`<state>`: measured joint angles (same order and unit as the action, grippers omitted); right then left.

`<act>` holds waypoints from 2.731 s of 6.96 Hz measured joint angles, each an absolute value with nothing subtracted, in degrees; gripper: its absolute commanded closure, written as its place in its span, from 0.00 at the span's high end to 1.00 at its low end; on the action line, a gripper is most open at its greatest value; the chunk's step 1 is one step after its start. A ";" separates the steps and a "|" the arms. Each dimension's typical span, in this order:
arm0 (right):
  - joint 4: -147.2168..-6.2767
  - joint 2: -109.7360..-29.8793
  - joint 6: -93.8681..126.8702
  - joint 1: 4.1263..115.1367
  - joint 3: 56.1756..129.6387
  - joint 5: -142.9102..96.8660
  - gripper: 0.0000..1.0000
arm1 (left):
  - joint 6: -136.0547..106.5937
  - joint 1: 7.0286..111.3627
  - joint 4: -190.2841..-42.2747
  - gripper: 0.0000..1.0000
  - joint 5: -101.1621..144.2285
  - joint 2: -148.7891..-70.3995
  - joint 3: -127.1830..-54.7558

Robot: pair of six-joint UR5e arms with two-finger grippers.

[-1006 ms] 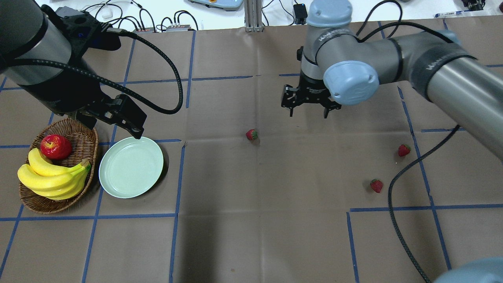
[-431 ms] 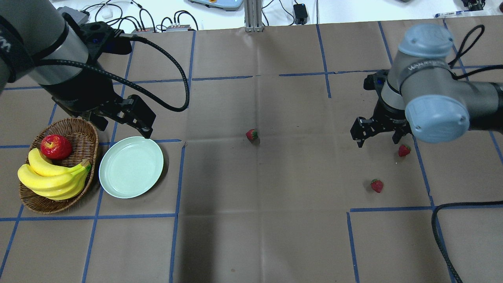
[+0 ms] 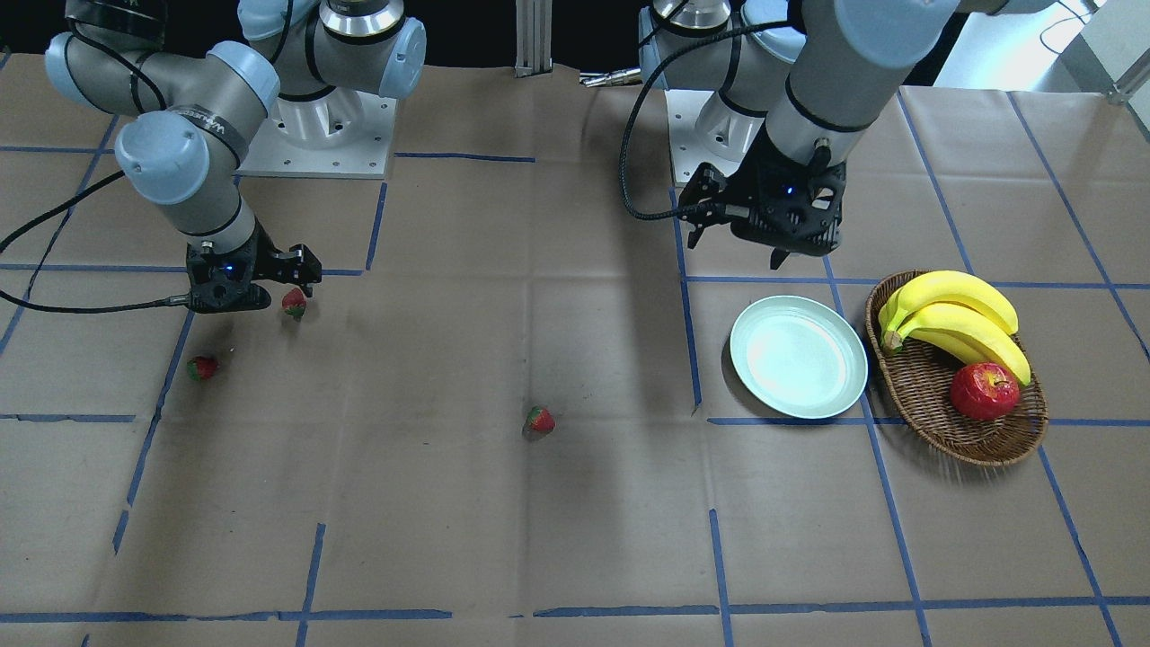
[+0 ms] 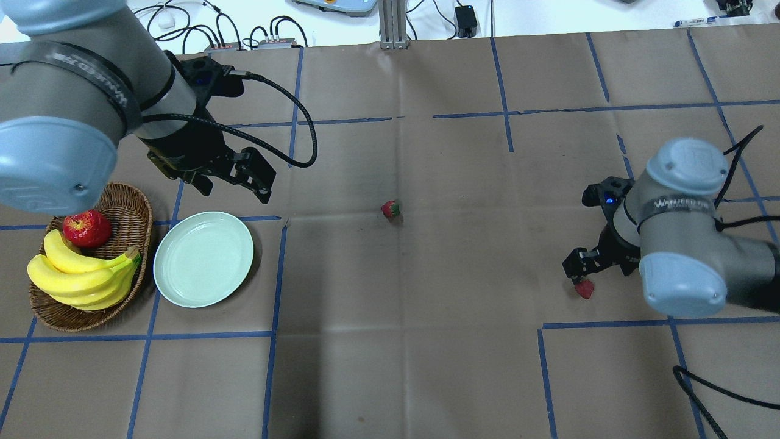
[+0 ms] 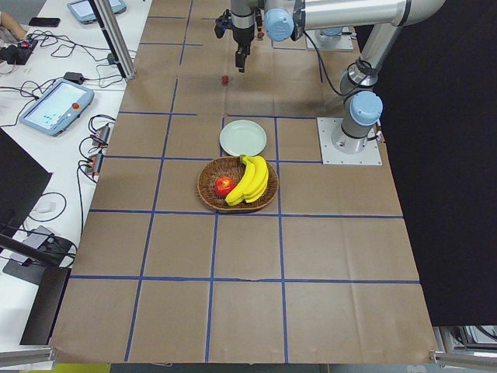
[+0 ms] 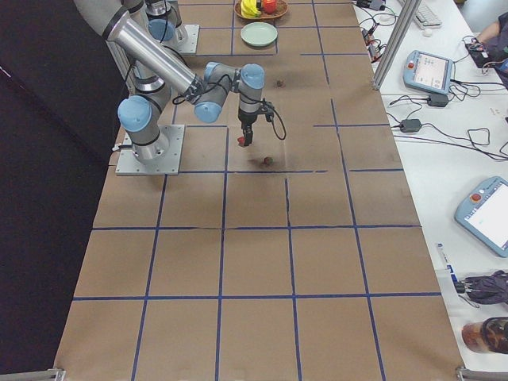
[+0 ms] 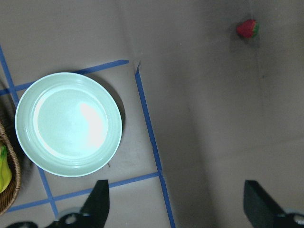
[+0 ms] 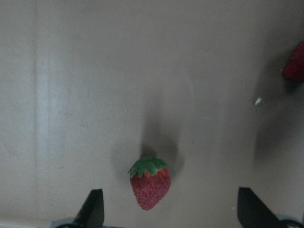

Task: Collect all strawberries into plate
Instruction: 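Move the right gripper to the next strawberry while the left reaches center, then grasp the center strawberry with the left gripper while the right grasps another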

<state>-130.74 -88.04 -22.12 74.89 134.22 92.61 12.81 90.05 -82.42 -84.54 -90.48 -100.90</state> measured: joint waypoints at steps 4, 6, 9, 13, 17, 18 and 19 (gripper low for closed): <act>-134.30 -86.54 -20.97 74.53 137.49 90.48 0.54 | 3.22 99.71 -66.69 1.00 -84.21 -105.81 -99.05; -134.79 -86.41 -20.18 74.53 137.00 90.34 0.29 | 1.46 102.57 -62.46 1.00 -85.00 -113.11 -95.76; -135.97 -86.40 -19.18 74.53 134.72 90.33 0.20 | -1.96 106.40 -57.88 0.98 -83.41 -120.65 -93.57; -131.67 -85.40 -18.93 74.61 126.50 90.56 0.20 | -3.75 106.94 -57.46 0.77 -80.13 -122.77 -93.47; -119.47 -79.94 -17.13 75.69 111.62 90.47 0.20 | -3.86 106.46 -57.41 0.82 -78.05 -122.99 -92.90; -118.82 -78.03 -15.15 77.27 109.10 90.47 0.20 | -3.86 106.44 -57.46 0.78 -78.01 -123.44 -92.87; -118.59 -76.11 -13.25 78.94 106.80 90.52 0.20 | -3.87 106.44 -57.45 0.45 -77.96 -124.11 -92.84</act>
